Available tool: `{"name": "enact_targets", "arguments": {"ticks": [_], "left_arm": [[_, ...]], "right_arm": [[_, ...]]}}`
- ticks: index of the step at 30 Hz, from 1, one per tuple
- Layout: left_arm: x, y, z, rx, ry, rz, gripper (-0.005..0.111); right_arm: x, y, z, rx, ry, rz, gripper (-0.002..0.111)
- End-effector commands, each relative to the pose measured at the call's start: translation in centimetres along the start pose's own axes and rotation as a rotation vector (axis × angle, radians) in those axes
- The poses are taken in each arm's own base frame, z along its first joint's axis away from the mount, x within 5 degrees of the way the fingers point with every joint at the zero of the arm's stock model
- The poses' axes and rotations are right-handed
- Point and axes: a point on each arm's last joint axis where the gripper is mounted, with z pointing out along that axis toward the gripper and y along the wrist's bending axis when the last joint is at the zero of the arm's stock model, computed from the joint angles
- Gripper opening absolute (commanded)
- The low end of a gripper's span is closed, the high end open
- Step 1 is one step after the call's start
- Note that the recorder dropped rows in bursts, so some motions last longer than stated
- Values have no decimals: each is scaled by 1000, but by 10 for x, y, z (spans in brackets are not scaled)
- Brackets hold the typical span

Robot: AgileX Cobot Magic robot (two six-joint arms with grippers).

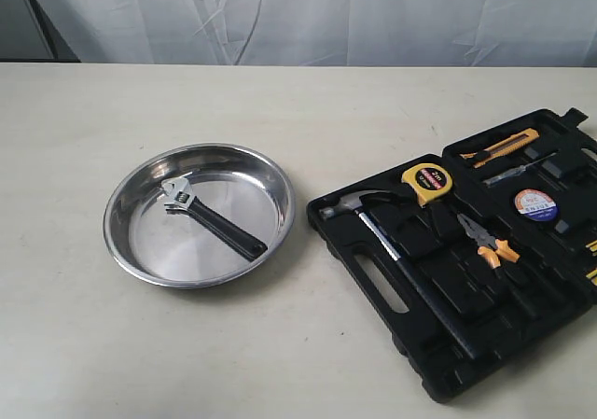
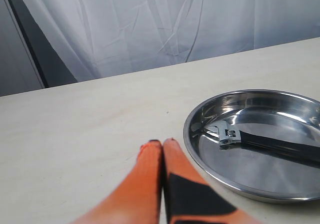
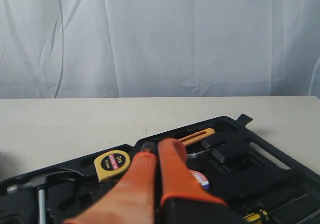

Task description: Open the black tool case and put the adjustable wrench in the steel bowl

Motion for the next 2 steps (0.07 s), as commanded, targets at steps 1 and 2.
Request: {"name": "enact_targets", "arguments": {"ticks": [1, 2], "left_arm": [[1, 0, 0, -1, 6, -6, 0], [1, 0, 0, -1, 6, -6, 0]], "right_arm": [[0, 0, 0, 3, -12, 0, -1], [0, 0, 0, 3, -12, 0, -1]]}}
